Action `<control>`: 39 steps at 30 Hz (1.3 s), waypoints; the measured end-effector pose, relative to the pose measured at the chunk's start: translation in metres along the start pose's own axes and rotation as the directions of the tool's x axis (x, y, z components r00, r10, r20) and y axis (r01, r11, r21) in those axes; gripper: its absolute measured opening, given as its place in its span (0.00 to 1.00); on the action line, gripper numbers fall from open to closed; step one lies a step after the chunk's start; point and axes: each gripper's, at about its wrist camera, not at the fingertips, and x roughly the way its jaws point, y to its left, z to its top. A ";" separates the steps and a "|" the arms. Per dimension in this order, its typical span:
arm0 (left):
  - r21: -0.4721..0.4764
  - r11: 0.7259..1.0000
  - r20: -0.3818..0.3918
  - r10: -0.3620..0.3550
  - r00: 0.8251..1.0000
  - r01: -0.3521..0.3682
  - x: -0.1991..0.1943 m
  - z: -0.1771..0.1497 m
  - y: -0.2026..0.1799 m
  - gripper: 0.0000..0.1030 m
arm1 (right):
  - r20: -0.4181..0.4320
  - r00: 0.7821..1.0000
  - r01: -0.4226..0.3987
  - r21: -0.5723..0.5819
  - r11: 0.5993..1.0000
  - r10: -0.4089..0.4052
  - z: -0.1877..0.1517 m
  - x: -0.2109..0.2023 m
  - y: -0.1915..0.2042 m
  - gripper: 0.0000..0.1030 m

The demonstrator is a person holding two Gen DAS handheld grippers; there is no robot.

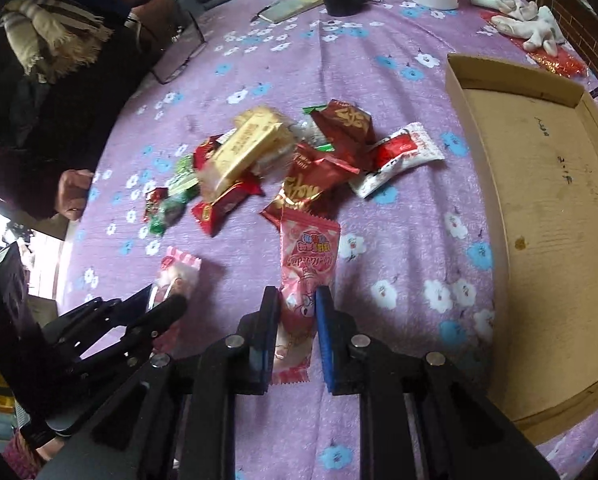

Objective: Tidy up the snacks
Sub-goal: 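Grasp the pink candy packet with the right tool while the left tool holds its snack, then carry both pink snacks into the cardboard box and open the left tool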

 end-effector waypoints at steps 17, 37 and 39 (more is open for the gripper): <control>0.044 0.999 0.036 0.007 0.999 -0.009 -0.021 0.010 -0.050 0.23 | 0.069 0.994 -0.083 0.046 0.996 0.079 -0.007 -0.042 -0.041 0.17; 0.232 0.963 -0.009 -0.136 0.991 0.135 0.004 0.050 -0.196 0.22 | 0.139 0.990 -0.052 0.254 0.966 0.017 -0.031 -0.093 -0.173 0.17; 0.252 0.956 -0.020 -0.151 0.988 0.151 0.010 0.051 -0.213 0.22 | 0.140 0.990 -0.045 0.271 0.961 0.007 -0.035 -0.095 -0.185 0.17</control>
